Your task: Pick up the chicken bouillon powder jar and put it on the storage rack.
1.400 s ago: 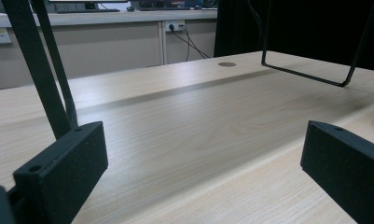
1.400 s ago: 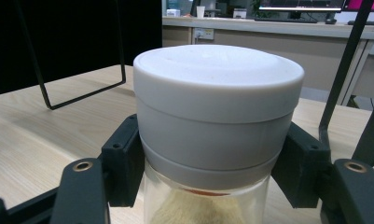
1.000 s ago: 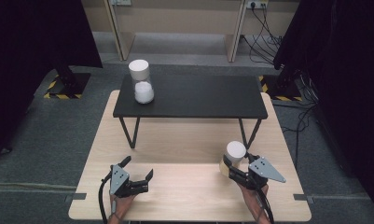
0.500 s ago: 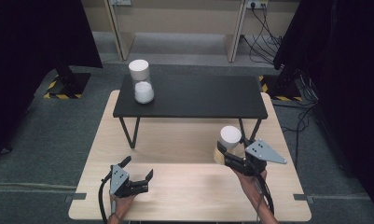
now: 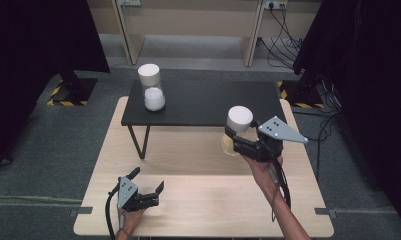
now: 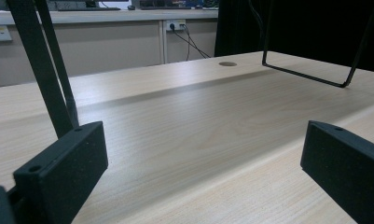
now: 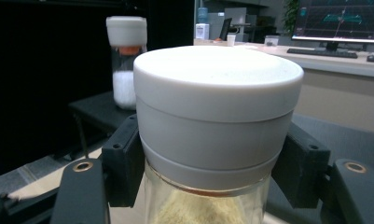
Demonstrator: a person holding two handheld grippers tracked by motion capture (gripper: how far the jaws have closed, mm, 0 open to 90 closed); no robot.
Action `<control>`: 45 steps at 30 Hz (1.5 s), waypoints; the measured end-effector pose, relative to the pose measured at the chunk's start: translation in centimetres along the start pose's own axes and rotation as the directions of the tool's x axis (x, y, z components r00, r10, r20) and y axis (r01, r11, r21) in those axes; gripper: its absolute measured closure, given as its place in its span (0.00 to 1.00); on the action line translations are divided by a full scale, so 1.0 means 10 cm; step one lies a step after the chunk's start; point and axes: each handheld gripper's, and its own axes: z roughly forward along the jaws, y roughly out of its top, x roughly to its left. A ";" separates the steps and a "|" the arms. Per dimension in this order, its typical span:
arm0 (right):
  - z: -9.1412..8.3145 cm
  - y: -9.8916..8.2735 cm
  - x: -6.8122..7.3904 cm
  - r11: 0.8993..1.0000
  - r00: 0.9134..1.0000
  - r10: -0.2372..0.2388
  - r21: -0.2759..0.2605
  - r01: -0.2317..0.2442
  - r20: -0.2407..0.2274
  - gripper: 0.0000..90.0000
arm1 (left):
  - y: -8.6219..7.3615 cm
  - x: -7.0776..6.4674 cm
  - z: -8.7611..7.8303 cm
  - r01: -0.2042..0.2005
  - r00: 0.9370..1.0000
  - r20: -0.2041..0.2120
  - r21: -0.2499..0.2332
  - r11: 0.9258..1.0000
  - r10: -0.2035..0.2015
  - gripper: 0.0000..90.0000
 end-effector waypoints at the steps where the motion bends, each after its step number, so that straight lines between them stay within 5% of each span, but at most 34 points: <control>1: 0.03 0.04 0.01 1.000 1.000 -0.002 -0.001 0.002 0.004 0.39 | 0.00 0.00 0.00 -0.001 1.000 0.001 0.000 1.000 0.001 0.00; 22: 0.74 0.50 0.00 1.000 0.991 -0.002 0.026 -0.002 0.133 0.39 | 0.00 0.01 0.00 0.002 1.000 0.006 0.001 1.000 -0.002 0.00; 45: 1.28 0.56 -0.10 0.997 0.972 0.029 0.060 -0.044 0.232 0.39 | -0.01 0.02 -0.01 0.004 1.000 0.017 -0.007 1.000 -0.004 0.00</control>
